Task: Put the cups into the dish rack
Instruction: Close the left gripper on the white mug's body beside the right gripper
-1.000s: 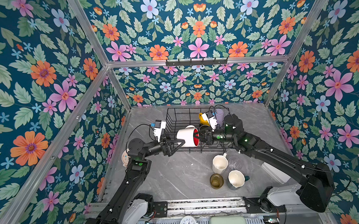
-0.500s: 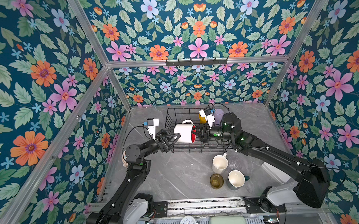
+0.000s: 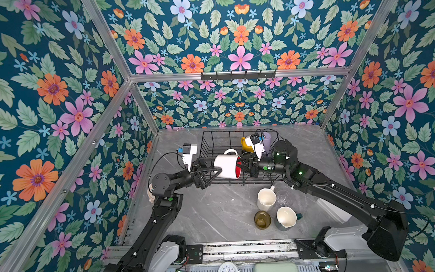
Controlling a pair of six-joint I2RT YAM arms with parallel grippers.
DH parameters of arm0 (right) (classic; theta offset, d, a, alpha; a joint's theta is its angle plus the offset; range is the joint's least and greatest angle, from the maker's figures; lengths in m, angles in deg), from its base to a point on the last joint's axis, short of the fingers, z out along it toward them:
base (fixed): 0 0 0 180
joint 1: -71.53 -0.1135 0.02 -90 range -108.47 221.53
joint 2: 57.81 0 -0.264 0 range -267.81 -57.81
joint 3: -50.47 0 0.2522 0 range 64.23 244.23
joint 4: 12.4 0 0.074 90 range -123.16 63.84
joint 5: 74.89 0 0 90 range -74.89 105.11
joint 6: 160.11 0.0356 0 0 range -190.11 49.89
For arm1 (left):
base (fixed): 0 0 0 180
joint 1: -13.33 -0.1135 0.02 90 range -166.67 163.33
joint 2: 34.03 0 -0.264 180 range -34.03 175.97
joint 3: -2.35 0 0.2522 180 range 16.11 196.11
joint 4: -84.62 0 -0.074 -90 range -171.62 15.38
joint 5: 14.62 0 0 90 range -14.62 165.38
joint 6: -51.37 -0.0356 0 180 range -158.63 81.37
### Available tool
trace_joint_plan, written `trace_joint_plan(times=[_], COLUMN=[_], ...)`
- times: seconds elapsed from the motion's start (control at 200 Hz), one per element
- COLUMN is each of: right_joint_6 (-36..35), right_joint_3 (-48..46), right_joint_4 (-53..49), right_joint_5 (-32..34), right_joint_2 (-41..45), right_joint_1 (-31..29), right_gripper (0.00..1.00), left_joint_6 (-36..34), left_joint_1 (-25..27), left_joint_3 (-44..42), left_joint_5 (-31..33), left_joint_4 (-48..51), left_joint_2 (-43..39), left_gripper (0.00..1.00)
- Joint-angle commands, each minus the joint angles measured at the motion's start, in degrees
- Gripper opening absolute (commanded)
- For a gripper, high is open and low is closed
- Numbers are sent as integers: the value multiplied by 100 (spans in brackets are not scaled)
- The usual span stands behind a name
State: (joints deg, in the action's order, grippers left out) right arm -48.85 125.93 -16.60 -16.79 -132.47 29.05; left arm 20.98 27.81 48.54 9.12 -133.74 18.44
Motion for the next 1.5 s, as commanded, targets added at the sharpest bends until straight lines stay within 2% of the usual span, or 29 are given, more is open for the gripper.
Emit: trace_joint_plan(times=[0.0, 0.14, 0.465, 0.805, 1.085, 1.205, 1.495], right_joint_6=[10, -97, -341, -295, -398, -435, -565], right_joint_3=[-96, -212, -180, -29, 132, 209, 432], right_joint_4=[274, 163, -146, 344, 567, 607, 755], right_joint_5=[-379, -335, -402, -658, -881, -1017, -1172], right_joint_2=[149, 373, 601, 331, 226, 136, -251], right_joint_1=[68, 141, 144, 112, 52, 4, -182], right_gripper=[0, 0, 0, 0, 0, 0, 0], left_joint_6=[-883, -1303, -1393, -1302, -1110, -694, -454], left_joint_1=[37, 18, 2, -4, 1, 1, 2], left_joint_3=[181, 346, 386, 381, 400, 344, 285], left_joint_5=[-347, -255, -139, -249, -392, -475, -590], left_joint_4=[1131, 1797, 1995, 1934, 1851, 1335, 1104], left_joint_2=[-113, -219, -177, -138, -161, -199, -254], left_gripper=[100, 100, 100, 100, 100, 100, 100])
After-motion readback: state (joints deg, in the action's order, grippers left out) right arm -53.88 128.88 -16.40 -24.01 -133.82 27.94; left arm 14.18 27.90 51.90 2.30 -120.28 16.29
